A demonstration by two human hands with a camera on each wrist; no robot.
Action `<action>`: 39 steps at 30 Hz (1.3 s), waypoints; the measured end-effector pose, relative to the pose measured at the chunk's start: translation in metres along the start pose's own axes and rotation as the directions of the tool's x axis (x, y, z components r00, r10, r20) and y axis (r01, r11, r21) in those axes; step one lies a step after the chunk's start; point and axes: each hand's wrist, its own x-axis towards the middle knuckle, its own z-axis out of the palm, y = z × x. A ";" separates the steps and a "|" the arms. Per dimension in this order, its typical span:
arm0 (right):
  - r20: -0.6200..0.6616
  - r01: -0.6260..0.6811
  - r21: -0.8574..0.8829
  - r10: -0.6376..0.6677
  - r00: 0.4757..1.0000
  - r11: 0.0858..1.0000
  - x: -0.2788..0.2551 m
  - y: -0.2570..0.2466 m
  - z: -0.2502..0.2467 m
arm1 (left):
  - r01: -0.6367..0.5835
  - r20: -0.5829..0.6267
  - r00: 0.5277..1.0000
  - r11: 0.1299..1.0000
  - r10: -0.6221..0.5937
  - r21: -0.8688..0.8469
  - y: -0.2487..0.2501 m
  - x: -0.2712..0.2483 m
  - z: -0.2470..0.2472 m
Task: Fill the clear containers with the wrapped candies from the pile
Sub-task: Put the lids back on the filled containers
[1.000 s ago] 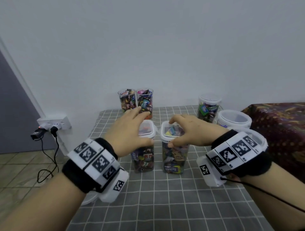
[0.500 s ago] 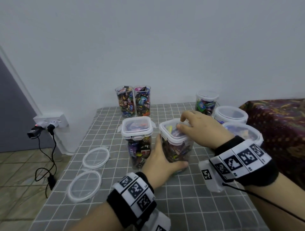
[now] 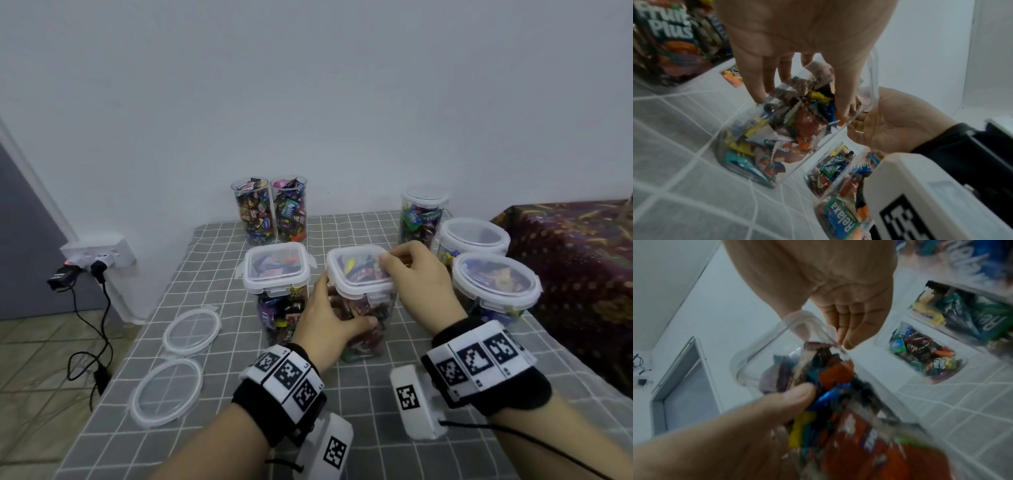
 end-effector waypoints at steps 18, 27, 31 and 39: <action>0.283 0.325 -0.102 -0.286 0.915 0.940 -0.017 0.002 -0.016 | -0.035 0.024 0.999 0.998 0.034 0.045 -0.004 0.004 -0.003; 0.495 0.463 -0.361 -0.254 0.831 0.810 -0.015 -0.008 -0.028 | -0.060 -0.007 0.998 0.996 0.061 0.064 -0.007 0.003 -0.002; 0.489 0.486 -0.428 -0.257 0.834 0.762 -0.019 -0.013 -0.029 | -0.056 0.004 0.998 0.997 0.056 0.046 -0.006 0.004 -0.003; 0.432 0.431 -0.402 -0.248 0.867 0.808 -0.024 -0.017 -0.031 | -0.031 -0.022 0.999 0.998 0.033 0.049 -0.001 -0.001 0.001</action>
